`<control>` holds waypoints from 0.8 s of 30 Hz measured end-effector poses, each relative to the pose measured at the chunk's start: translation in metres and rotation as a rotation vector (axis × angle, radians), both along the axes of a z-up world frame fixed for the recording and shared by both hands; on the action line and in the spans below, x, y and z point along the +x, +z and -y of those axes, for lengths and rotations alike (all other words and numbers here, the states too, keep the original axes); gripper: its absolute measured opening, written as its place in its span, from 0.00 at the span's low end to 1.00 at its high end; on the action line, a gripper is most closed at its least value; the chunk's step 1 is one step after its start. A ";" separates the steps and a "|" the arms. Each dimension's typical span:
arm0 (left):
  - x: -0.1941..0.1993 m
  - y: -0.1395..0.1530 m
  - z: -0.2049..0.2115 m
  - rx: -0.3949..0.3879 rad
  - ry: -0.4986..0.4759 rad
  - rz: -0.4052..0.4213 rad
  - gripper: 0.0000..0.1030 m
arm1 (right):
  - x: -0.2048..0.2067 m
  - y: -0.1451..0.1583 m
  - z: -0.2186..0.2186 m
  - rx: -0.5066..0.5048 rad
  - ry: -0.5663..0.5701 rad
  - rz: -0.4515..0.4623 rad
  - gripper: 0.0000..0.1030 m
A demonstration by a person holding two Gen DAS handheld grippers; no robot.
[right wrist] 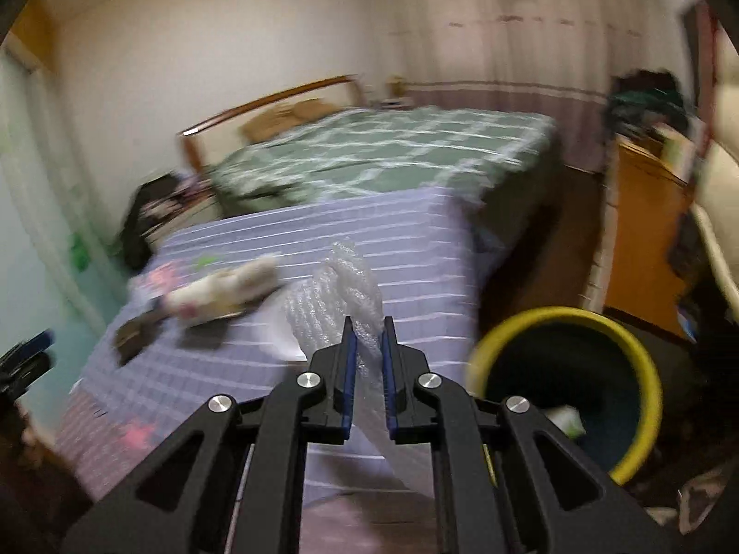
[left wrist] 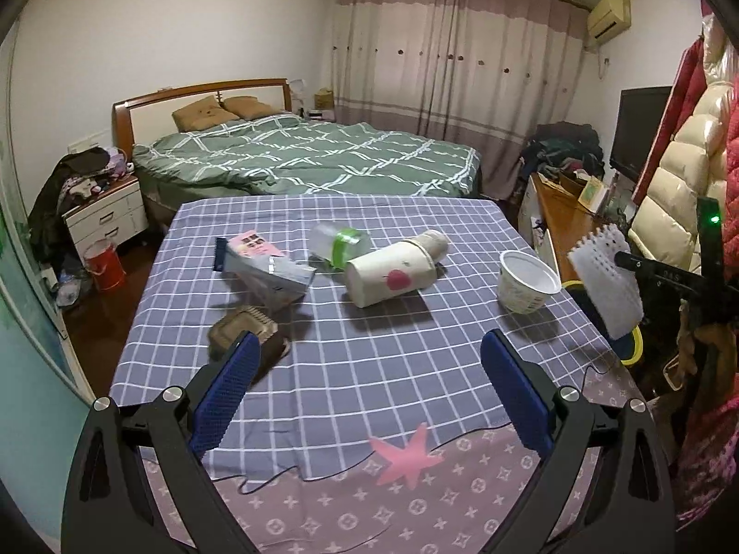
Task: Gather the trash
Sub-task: 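Carry the foam net with the right gripper over the bin and release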
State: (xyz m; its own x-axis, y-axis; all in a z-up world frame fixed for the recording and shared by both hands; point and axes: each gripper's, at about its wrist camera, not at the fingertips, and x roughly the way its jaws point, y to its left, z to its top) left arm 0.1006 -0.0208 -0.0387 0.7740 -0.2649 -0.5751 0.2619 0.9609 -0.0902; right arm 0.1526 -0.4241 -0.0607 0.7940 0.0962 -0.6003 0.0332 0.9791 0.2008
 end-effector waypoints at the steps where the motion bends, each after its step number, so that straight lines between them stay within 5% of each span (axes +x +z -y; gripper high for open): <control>1: 0.002 -0.001 0.004 0.002 -0.006 -0.004 0.92 | 0.002 -0.005 0.014 -0.002 -0.040 -0.006 0.10; 15: 0.018 -0.002 0.045 0.046 -0.067 -0.025 0.92 | 0.026 -0.073 0.113 0.032 -0.330 -0.133 0.13; 20: 0.021 -0.003 0.051 0.049 -0.080 -0.026 0.92 | 0.025 -0.076 0.119 0.025 -0.358 -0.131 0.34; 24: 0.023 -0.005 0.052 0.051 -0.082 -0.033 0.92 | 0.022 -0.072 0.116 0.019 -0.355 -0.121 0.35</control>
State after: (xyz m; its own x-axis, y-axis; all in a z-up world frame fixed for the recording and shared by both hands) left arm 0.1239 -0.0723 -0.0440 0.7315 -0.2963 -0.6141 0.3375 0.9399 -0.0514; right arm 0.1748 -0.5403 -0.1330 0.7031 -0.1600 -0.6929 0.3945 0.8984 0.1929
